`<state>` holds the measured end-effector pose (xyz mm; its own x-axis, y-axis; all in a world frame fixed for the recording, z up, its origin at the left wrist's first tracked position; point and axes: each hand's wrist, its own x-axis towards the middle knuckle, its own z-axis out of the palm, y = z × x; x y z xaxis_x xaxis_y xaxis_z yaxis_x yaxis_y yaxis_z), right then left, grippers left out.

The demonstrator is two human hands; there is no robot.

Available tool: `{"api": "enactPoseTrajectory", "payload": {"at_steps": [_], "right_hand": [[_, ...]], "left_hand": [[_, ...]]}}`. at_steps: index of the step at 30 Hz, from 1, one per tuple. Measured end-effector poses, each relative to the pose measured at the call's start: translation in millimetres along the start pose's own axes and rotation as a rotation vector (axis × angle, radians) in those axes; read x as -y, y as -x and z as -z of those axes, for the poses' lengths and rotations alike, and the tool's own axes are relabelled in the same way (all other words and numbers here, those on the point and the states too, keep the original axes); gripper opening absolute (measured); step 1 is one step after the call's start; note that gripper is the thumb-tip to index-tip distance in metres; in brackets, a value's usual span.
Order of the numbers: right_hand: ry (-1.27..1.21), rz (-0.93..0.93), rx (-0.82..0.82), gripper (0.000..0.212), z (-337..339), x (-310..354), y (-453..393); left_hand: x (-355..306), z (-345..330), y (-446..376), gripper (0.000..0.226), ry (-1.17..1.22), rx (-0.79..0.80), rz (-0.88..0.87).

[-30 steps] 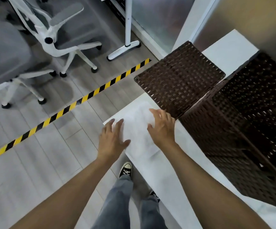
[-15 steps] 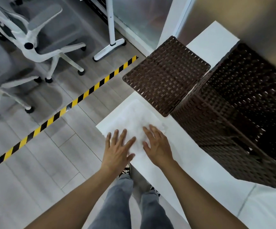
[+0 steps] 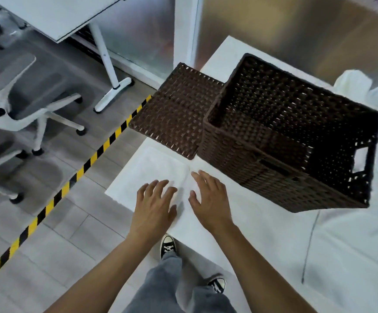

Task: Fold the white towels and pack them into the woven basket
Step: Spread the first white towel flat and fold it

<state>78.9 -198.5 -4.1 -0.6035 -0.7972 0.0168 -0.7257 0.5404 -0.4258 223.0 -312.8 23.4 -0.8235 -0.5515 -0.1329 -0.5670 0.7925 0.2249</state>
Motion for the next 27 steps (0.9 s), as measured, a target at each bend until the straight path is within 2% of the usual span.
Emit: {"api": "enactPoseTrajectory", "payload": {"at_steps": [6, 11, 19, 27], "right_hand": [[-0.005, -0.124, -0.141, 0.047, 53.0, -40.1, 50.9], [0.029, -0.277, -0.212, 0.046, 93.1, -89.1, 117.1], [0.003, -0.514, -0.316, 0.046, 125.9, -162.3, 237.9], [-0.032, -0.715, -0.323, 0.036, 112.9, -225.9, 310.6]], "left_hand": [[-64.2, 6.1, -10.4, 0.046, 0.066, -0.095, -0.215], [-139.4, -4.1, -8.8, 0.046, 0.095, -0.095, -0.394], [-254.0, -35.5, 24.2, 0.047, 0.098, 0.023, -0.575], [-332.3, -92.3, 41.9, 0.039, 0.067, 0.193, -0.733]]}}
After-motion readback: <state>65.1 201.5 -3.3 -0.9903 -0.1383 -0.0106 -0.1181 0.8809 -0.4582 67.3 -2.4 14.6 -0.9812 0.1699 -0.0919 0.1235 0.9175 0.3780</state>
